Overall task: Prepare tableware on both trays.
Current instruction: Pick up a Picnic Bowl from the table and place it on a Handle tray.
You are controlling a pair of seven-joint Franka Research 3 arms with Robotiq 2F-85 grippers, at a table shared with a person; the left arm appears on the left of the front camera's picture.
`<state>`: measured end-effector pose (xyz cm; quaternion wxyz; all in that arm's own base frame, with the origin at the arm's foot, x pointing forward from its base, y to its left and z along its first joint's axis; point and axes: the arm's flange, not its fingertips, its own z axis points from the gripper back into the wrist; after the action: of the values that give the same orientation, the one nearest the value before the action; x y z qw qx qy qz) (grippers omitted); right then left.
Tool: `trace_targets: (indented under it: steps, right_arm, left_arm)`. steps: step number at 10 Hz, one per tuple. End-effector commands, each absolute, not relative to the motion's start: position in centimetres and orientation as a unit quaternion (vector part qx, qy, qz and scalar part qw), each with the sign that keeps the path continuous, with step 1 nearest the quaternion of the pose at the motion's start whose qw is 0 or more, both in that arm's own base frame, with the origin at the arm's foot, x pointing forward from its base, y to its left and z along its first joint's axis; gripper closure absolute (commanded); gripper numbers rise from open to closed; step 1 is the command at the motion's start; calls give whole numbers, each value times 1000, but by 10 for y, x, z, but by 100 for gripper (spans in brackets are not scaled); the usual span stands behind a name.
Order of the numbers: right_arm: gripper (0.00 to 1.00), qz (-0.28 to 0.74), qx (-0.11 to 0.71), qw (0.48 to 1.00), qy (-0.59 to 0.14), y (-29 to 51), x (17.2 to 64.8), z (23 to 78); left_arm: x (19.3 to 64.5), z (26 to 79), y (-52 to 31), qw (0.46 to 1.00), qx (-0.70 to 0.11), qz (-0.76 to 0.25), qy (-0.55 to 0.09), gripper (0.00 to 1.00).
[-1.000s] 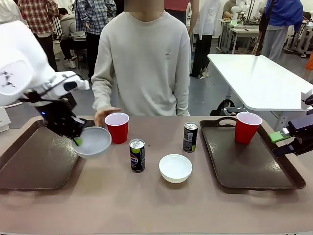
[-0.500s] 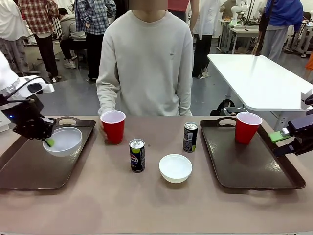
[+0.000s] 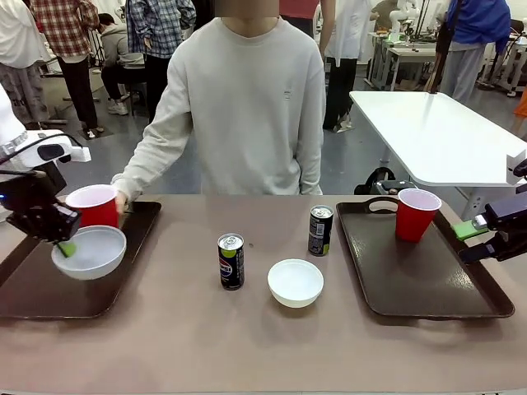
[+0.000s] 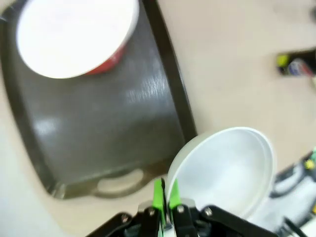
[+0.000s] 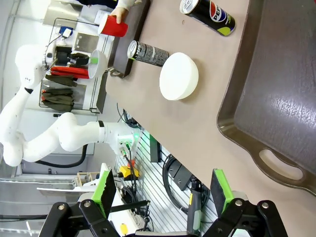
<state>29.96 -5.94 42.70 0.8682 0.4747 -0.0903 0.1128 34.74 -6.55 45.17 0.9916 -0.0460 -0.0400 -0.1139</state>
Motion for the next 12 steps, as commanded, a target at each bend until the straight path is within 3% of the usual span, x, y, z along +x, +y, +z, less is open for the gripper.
trace_targets:
  steps: [1, 6, 8, 12]
  right_arm:
    - [0, 116, 481, 864, -94, -59, 301, 427]
    - [0, 116, 481, 864, -94, -59, 301, 427]
    - [0, 116, 481, 864, -94, -59, 301, 427]
    - [0, 116, 481, 864, -94, -59, 301, 427]
  left_arm:
    - [279, 410, -61, 991, -32, -128, -33, 100]
    - [289, 403, -77, 991, -36, -127, -24, 100]
    - [305, 398, -69, 994, -24, -91, -51, 100]
    - [343, 337, -36, 998, -10, -18, -60, 100]
